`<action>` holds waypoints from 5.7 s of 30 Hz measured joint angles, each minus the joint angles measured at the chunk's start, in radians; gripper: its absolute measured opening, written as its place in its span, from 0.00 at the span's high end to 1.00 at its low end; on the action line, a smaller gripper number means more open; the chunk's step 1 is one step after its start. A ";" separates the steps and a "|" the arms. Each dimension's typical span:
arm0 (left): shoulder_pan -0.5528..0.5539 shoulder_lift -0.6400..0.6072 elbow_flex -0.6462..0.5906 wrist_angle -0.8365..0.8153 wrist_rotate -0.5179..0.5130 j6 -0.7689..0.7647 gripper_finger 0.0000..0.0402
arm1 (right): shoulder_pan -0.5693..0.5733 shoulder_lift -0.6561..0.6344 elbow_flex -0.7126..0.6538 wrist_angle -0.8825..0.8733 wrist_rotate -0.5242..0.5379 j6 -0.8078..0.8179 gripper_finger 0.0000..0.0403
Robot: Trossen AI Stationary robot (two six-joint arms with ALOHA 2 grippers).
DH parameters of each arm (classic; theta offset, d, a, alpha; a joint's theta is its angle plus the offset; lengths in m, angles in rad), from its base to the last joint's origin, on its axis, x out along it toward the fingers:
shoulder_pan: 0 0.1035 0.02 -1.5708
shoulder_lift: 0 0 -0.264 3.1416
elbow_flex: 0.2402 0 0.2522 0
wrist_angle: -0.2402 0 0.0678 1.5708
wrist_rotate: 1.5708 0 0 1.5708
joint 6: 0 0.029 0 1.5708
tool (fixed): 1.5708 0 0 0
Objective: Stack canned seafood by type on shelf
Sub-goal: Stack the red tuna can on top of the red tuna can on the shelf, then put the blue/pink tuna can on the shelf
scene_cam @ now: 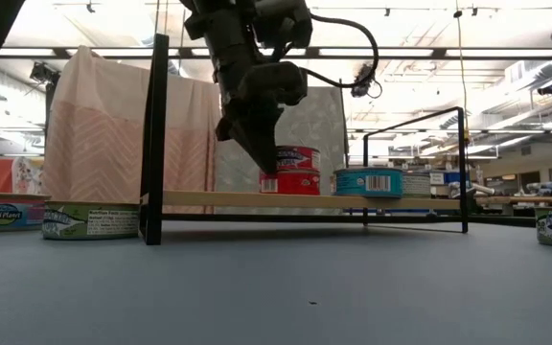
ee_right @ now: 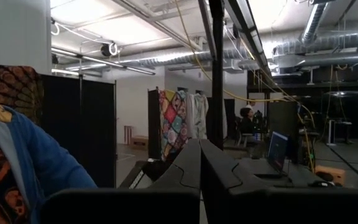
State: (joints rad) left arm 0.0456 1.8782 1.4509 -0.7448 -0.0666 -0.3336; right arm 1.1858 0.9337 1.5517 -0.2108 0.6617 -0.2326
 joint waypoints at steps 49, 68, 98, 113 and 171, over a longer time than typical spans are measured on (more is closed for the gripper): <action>-0.115 -0.012 0.204 0.041 -0.136 0.203 1.00 | 0.000 0.035 0.000 -0.037 0.079 -0.045 0.98; -0.275 -0.264 0.749 -0.410 -0.628 0.266 1.00 | -0.365 0.118 0.000 -0.253 -0.131 0.213 0.98; -0.579 -1.378 -0.894 0.641 -0.288 -0.149 1.00 | -0.557 0.345 0.000 -0.029 -0.078 0.347 0.97; -0.579 -1.291 -1.064 0.917 0.220 -0.280 1.00 | -0.589 0.456 0.000 0.170 -0.084 0.400 0.97; -0.576 -1.198 -0.984 -0.308 -0.262 -0.603 1.00 | -0.636 0.476 0.000 0.202 -0.147 0.360 0.97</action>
State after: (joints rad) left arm -0.5301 0.6798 0.4673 -1.0532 -0.3283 -0.9365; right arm 0.5503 1.4097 1.5513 -0.0090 0.5145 0.1272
